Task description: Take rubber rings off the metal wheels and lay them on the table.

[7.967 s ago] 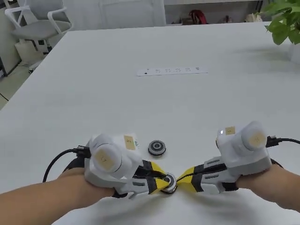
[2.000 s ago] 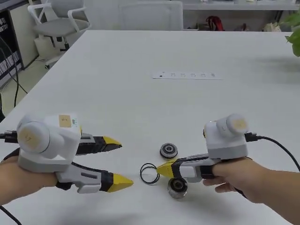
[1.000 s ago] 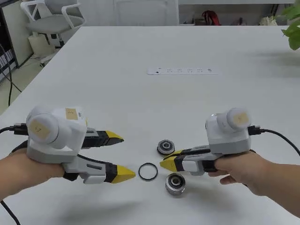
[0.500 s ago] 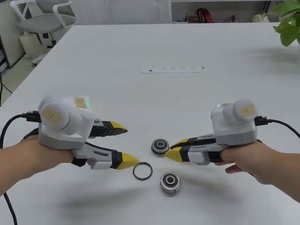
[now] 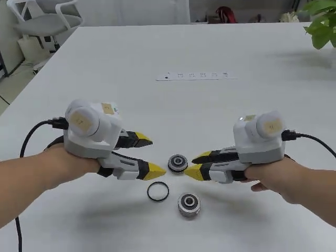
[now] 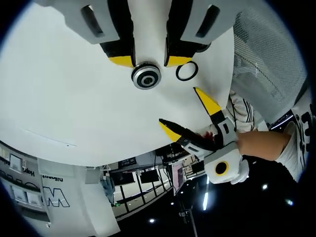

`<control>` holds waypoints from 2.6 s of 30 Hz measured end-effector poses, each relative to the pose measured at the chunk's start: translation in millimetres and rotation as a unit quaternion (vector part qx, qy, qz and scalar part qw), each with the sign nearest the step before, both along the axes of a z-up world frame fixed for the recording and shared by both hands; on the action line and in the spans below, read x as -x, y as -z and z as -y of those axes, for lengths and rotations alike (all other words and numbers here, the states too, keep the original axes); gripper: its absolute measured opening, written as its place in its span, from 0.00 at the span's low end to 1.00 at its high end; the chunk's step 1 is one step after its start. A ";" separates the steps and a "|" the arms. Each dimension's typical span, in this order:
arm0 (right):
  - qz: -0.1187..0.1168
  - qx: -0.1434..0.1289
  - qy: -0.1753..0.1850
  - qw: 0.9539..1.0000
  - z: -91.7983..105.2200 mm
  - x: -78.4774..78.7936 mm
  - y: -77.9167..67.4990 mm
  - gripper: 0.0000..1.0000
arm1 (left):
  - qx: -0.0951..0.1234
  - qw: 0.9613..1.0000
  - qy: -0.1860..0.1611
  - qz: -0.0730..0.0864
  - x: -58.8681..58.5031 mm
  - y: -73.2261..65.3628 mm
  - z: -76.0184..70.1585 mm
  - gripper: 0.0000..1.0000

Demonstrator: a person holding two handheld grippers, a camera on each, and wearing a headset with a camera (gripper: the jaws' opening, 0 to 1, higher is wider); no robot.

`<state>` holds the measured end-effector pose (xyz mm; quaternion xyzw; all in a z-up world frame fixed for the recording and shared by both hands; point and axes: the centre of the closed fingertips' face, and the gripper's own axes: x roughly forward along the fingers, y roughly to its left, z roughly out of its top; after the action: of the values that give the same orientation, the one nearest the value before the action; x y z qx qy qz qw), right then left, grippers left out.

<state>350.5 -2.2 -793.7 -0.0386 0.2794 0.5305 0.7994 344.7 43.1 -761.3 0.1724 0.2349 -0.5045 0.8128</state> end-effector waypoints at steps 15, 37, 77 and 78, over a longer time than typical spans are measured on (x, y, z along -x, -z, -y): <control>0.005 -0.001 -0.003 1.000 -5.7 -2.7 5.7 0.20 | 0.008 0.999 -0.006 -0.035 -8.2 20.0 17.1 0.40; 0.002 -0.004 -0.005 1.000 -3.8 2.3 8.7 0.23 | 0.008 0.999 -0.006 -0.039 -14.0 29.6 36.9 0.19; 0.021 0.016 0.003 1.000 -2.5 -4.2 12.0 0.07 | 0.009 0.999 -0.032 -0.030 -17.9 30.7 35.7 0.13; 0.018 0.015 0.004 1.000 -2.3 -4.1 11.9 0.07 | 0.008 0.999 -0.032 -0.030 -18.0 30.8 35.7 0.13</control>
<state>354.6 0.1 -805.6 -0.0594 0.2733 0.5223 0.8056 362.6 7.4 -792.0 0.1427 0.2605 -0.4850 0.8225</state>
